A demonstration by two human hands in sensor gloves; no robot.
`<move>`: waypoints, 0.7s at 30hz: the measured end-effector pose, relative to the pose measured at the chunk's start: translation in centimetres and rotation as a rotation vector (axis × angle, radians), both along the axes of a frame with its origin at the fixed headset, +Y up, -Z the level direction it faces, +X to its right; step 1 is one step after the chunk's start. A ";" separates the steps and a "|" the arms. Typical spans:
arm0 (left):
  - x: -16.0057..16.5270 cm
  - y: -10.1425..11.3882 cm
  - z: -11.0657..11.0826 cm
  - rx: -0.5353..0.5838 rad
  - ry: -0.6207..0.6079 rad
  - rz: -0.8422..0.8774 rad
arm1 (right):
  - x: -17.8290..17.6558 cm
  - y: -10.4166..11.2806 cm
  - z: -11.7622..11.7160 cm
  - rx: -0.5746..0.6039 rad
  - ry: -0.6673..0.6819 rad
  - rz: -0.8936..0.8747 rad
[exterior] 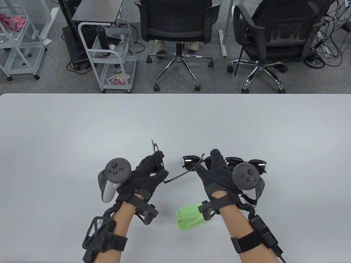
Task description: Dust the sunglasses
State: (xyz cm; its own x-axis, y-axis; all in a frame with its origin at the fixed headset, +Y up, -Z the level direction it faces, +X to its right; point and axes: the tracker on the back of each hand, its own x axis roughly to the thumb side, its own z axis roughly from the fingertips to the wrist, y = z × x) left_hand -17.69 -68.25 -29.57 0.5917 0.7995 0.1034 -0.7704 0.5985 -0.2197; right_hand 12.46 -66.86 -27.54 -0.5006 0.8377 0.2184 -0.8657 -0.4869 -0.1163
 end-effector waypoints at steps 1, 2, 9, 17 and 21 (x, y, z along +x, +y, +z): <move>0.3 0.1 0.1 0.034 -0.007 -0.090 | -0.5 0.8 0.2 0.099 0.047 0.082; 0.6 0.2 0.3 0.052 -0.018 -0.140 | -0.9 1.2 0.3 0.155 0.080 0.136; 4.4 0.3 1.5 0.092 -0.151 -0.279 | -4.0 0.9 0.8 0.215 0.258 0.264; 4.8 0.0 1.7 0.094 -0.149 -0.341 | -3.0 1.1 0.5 0.218 0.185 0.321; 4.6 0.0 1.6 0.100 -0.142 -0.376 | -2.0 1.6 0.5 0.271 0.101 0.420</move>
